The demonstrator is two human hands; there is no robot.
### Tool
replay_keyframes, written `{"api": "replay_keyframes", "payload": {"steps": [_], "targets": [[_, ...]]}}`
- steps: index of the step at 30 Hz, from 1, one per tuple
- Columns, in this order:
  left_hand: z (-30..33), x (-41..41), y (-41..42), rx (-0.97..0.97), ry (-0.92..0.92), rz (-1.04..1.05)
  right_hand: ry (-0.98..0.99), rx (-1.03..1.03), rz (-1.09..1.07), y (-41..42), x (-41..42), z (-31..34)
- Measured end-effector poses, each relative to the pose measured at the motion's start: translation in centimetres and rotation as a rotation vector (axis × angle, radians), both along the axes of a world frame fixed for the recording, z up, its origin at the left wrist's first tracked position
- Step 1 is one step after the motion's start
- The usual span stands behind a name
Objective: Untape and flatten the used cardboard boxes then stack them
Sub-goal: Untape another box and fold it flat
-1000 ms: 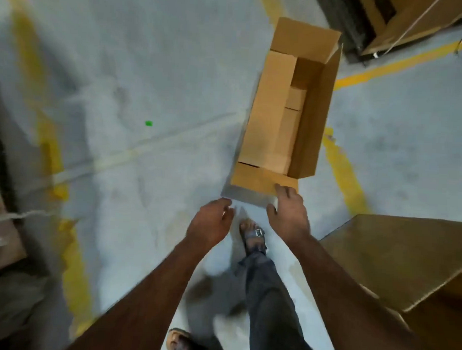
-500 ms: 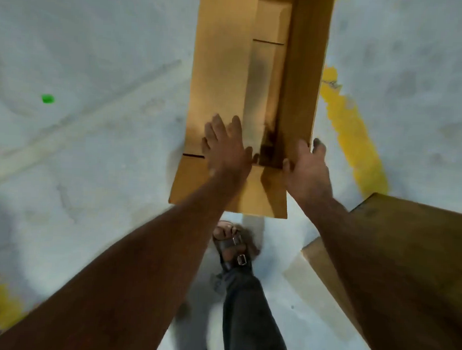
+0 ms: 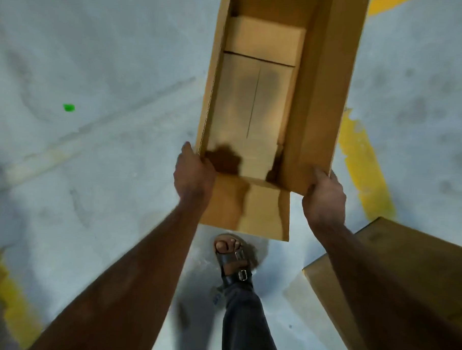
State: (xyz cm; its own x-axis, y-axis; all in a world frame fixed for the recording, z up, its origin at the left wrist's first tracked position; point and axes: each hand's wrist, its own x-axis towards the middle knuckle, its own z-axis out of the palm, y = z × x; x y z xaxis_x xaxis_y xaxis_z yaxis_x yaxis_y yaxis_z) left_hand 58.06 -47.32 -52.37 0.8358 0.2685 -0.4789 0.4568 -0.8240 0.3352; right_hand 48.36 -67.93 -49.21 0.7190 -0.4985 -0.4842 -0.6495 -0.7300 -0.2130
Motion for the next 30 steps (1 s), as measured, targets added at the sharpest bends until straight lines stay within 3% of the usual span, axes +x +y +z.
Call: {"api": "replay_keyframes", "payload": {"steps": [2,5,10,20,30], "targets": [[1.1,1.3,2.7,0.058,0.066,-0.095,0.014,0.012,0.099,0.0,0.7,1.1],[4.3,3.5,5.2,0.01,-0.052,-0.278,-0.105,-0.031,0.15,0.7,2.8,3.8],[13.5,4.6,8.8,-0.001,-0.216,-0.281,-0.337,-0.043,0.195,2.7,3.8,10.5],[36.4,-4.5,19.1,0.002,-0.443,0.016,-0.664,0.043,0.463,10.1,2.8,30.9],[54.8,-20.6,26.7,0.016,-0.75,0.35,-1.049,0.074,0.74,18.1,-3.2,50.4]]}}
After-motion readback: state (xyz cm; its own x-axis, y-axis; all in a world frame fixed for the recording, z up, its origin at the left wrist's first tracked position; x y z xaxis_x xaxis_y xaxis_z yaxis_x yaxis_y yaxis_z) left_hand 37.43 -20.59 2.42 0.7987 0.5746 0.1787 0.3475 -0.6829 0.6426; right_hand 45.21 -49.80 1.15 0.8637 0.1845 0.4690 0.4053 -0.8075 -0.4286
